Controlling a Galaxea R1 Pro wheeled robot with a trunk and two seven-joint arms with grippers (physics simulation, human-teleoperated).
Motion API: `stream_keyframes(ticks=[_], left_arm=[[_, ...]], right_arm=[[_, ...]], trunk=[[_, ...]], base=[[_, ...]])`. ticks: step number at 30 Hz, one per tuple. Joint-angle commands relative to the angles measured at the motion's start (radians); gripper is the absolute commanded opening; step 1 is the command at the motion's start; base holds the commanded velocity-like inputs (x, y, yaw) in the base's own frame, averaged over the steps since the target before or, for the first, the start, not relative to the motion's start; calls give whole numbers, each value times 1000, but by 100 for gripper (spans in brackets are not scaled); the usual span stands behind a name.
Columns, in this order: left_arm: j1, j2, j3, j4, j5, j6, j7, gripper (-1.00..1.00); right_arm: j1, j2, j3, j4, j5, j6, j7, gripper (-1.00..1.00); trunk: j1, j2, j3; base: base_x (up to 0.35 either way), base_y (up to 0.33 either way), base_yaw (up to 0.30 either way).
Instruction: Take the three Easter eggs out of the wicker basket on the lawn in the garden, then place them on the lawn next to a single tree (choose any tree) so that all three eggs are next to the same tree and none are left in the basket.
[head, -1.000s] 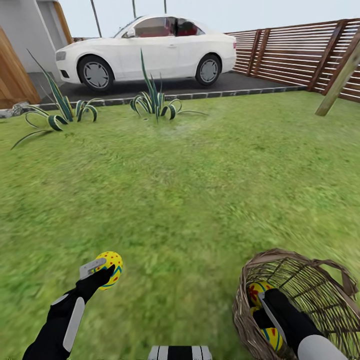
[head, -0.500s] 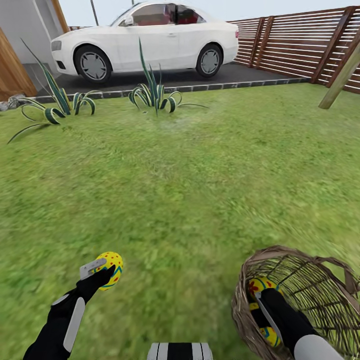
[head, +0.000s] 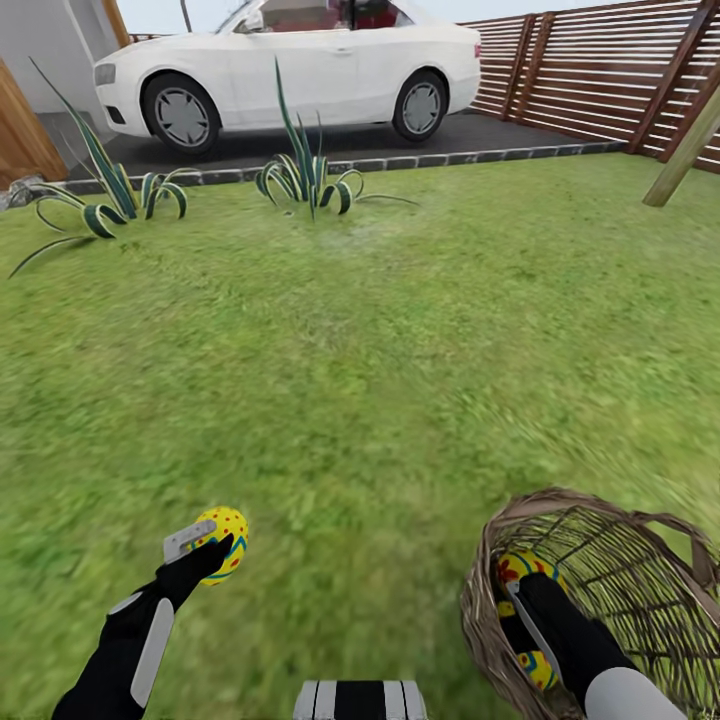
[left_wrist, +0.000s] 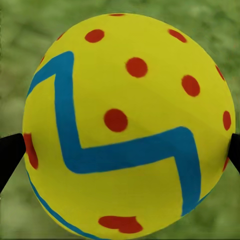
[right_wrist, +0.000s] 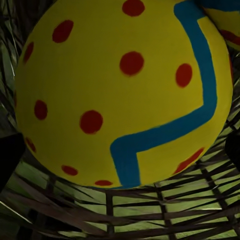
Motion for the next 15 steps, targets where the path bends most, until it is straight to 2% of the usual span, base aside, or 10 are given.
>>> stream_keyframes(ticks=[1, 4, 7, 15], left_arm=[[-1, -1, 4, -1, 6, 7, -5, -100], [0, -2, 0, 24, 6, 6, -5, -100], [0, -1, -28, 26, 6, 5, -4, -100], [0, -3, -31, 41, 6, 4, -4, -100]], right_arm=[[0, -1, 5, -1, 3, 5, 4, 100], [0, -2, 5, -1, 3, 5, 4, 100], [0, -2, 4, -1, 3, 5, 3, 100], [0, -3, 3, -1, 3, 5, 4, 100]], trunk=[[0, -1, -5], [2, -1, -16], [3, -2, -28], [6, -4, -55]], base=[[0, 0, 0], [0, 0, 0], [0, 0, 0], [0, 0, 0]])
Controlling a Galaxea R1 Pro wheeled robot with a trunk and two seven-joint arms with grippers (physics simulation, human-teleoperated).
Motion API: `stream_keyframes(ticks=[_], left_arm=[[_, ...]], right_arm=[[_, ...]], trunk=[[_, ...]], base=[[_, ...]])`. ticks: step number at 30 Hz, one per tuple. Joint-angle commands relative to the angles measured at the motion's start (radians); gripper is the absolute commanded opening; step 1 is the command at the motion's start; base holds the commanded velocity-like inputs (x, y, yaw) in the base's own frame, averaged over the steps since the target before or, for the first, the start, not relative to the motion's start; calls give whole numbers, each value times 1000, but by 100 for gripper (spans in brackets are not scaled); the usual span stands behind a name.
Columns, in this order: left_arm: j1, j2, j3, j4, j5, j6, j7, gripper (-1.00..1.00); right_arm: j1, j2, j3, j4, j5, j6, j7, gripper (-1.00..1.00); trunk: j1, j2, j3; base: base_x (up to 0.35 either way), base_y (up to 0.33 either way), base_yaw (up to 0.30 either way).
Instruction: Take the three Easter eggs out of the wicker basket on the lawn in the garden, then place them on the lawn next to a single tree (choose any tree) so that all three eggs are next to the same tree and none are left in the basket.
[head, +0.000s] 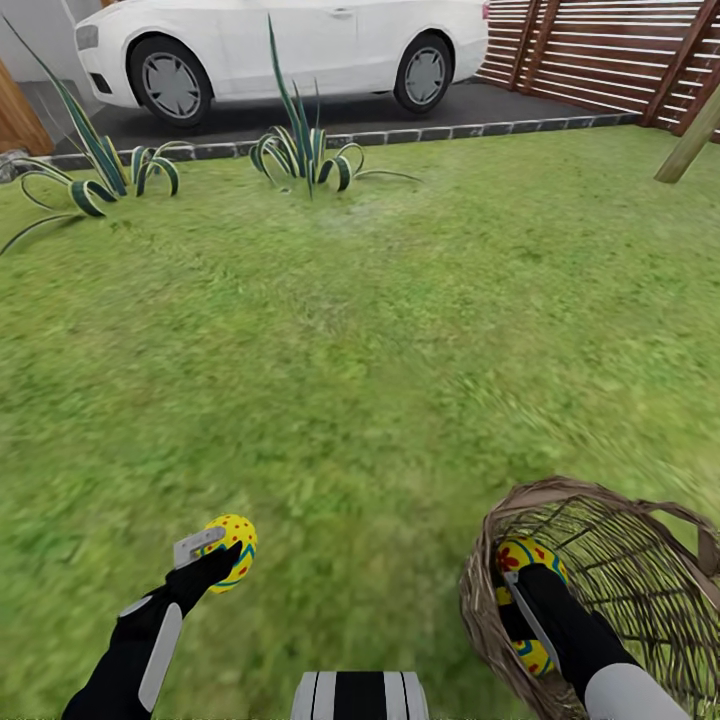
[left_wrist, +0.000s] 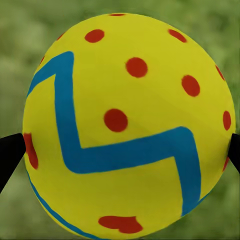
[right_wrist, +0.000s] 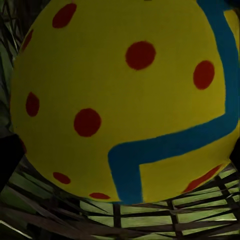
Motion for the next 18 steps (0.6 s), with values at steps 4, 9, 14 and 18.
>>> stream_keyframes(ticks=[4, 9, 14, 18], left_arm=[[-1, -2, 4, 8, 6, 7, -6, -100], [-1, -2, 4, 15, 6, 7, -6, -100], [-2, -2, 4, 30, 6, 7, -6, -100], [-1, -13, 4, 35, 6, 7, -6, -100]], right_arm=[[1, -2, 2, 40, 26, -17, 7, 100], [1, -2, 4, -11, 26, -16, 6, -100], [1, -2, 4, -11, 27, -16, 6, -100], [1, -2, 3, -11, 26, -16, 6, -100]], trunk=[[0, 0, -1], [0, 0, -1], [0, 0, -1], [0, 0, -1]], base=[[0, 0, 0], [0, 0, 0], [0, 0, 0], [0, 0, 0]])
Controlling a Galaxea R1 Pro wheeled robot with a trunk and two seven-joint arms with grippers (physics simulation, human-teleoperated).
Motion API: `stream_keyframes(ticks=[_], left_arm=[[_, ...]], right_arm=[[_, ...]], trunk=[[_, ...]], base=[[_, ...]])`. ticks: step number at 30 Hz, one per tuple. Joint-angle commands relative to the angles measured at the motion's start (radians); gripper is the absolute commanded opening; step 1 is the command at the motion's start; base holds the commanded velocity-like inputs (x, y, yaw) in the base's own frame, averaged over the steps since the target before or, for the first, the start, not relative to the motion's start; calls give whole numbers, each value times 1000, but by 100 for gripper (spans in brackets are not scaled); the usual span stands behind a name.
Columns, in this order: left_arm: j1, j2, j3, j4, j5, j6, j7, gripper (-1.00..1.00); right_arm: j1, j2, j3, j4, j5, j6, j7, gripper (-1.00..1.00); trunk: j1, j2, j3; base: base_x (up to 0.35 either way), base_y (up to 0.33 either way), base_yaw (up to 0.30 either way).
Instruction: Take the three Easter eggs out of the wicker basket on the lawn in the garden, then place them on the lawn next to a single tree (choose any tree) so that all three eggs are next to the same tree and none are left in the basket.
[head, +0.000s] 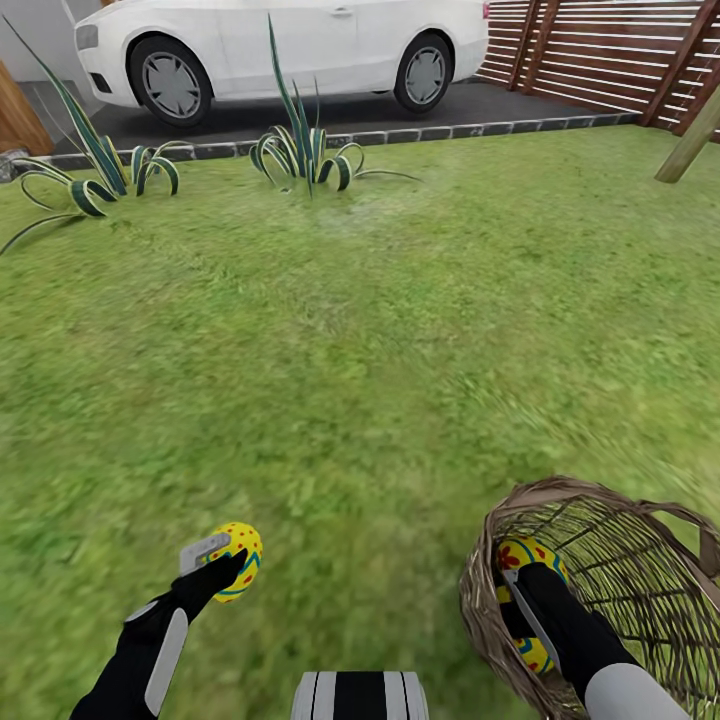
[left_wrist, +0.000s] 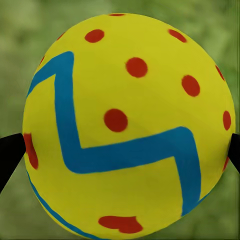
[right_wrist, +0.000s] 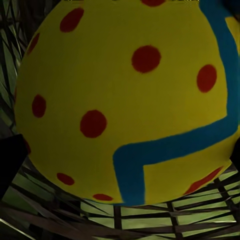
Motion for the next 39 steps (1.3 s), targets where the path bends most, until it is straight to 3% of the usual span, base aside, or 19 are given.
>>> stream_keyframes(ticks=[1, 18, 27, 30, 39], left_arm=[[-1, -2, 4, -1, 6, 7, -5, -100], [-1, -3, 4, 5, 6, 8, -5, -100], [-2, -7, 2, 24, 5, 8, -5, -100], [-1, -8, -53, 52, 6, 7, -1, -100], [-1, -8, -60, 54, 7, 7, 1, -100]], right_arm=[[0, -1, 3, -3, 27, -11, 4, -100], [0, -1, 5, -3, 27, -9, 4, -100], [0, -1, 4, -1, 27, -9, 4, -100], [0, -1, 4, -1, 27, -9, 4, -100], [0, -1, 5, 3, 27, -9, 4, -100]], trunk=[[0, 0, -1], [0, 0, -1], [-4, 2, 34], [-5, 3, 46], [-9, 5, 80]], base=[[0, 0, 0], [0, 0, 0], [0, 0, 0], [0, 0, 0], [0, 0, 0]])
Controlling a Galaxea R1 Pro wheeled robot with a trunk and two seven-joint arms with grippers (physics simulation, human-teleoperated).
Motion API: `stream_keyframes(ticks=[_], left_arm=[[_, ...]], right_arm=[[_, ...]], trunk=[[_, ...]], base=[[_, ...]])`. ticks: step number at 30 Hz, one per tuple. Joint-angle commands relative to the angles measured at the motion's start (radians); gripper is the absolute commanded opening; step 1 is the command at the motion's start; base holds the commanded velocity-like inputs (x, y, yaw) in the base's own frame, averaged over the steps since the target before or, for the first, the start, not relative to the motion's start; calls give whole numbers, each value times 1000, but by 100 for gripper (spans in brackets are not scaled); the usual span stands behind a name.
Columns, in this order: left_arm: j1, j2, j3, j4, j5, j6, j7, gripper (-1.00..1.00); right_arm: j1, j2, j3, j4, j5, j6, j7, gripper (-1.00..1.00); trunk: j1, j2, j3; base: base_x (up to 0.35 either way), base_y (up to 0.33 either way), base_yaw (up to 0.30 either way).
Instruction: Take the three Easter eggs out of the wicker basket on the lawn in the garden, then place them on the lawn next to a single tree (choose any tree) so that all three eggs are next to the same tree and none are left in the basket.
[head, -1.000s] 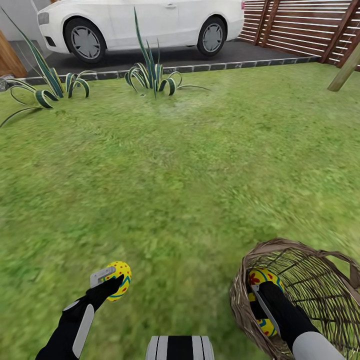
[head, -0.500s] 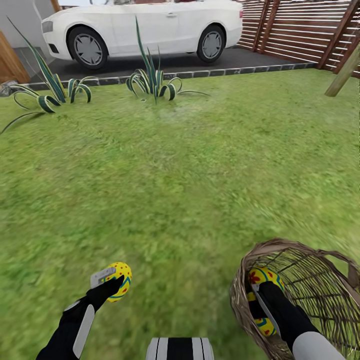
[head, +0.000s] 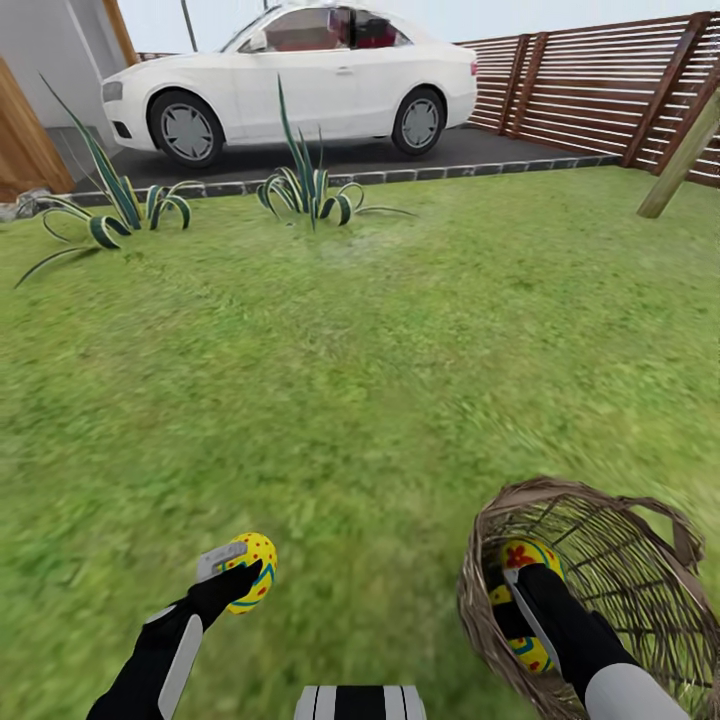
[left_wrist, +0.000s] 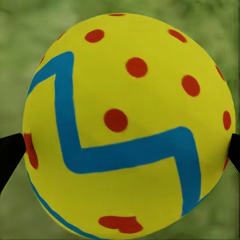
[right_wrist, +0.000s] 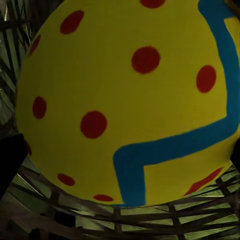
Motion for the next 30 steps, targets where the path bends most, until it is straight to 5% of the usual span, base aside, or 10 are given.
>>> stream_keyframes(ticks=[1, 30], left_arm=[[-1, -1, 4, -1, 6, 8, -5, -100], [-1, 0, 10, -1, 14, 8, -5, -100]], right_arm=[[0, -1, 4, -1, 13, 5, 4, -100], [0, 11, 7, 43, 15, 2, -1, -100]], trunk=[[-1, 0, 3], [-14, 7, 115]], base=[[0, 0, 0], [-67, 0, 0]])
